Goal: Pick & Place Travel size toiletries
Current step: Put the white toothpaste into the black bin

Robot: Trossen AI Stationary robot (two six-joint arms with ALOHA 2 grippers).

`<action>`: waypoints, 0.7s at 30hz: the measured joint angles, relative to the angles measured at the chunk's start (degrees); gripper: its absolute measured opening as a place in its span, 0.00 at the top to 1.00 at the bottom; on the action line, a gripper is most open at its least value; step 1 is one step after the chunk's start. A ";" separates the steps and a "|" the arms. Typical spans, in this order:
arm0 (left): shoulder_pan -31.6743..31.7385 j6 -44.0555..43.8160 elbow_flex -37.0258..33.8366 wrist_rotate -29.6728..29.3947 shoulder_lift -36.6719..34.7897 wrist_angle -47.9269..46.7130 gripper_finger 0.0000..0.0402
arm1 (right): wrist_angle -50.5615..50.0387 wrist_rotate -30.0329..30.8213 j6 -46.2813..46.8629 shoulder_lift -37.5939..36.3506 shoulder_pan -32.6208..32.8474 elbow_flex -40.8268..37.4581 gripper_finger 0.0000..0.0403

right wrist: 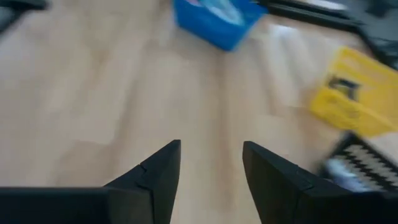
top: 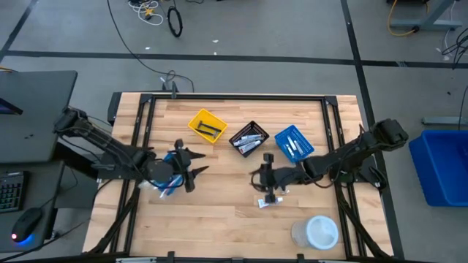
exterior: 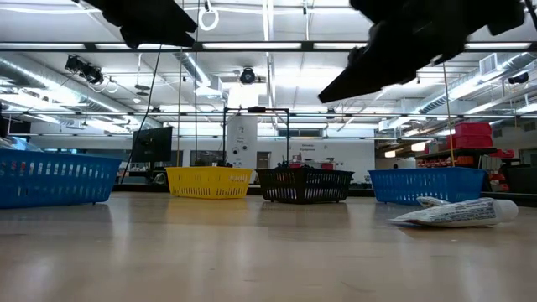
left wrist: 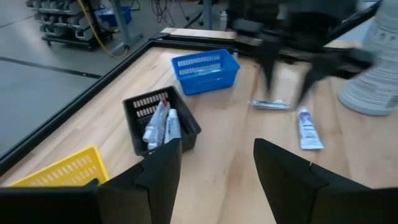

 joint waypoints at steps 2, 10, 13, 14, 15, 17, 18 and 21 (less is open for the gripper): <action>0.89 -0.01 0.00 0.08 0.00 -0.05 0.48 | -0.35 -1.93 1.17 0.00 2.04 0.00 0.54; 4.81 1.14 0.00 0.11 0.00 -0.03 0.48 | -15.97 -12.81 14.35 0.37 7.97 -0.02 0.41; 6.29 1.72 0.00 0.13 0.00 -0.04 0.48 | -20.83 -11.74 18.40 1.43 8.75 -0.04 0.37; 6.79 1.53 0.00 0.11 0.00 -0.05 0.48 | -22.36 -11.12 19.28 1.85 8.90 -0.04 0.36; 7.29 1.14 0.00 0.12 0.00 -0.06 0.48 | -22.81 -11.01 19.99 2.48 8.90 -0.04 0.35; 8.07 0.67 0.00 0.10 0.00 -0.49 0.48 | -23.16 -11.03 20.12 4.08 8.90 -0.02 0.34; 8.44 0.62 0.00 0.11 0.00 -0.55 0.48 | -23.43 -11.12 20.12 4.91 8.90 -0.02 0.33; 9.13 0.58 0.00 0.11 0.00 -0.68 0.48 | -23.05 -12.82 20.04 7.38 8.90 -0.02 0.33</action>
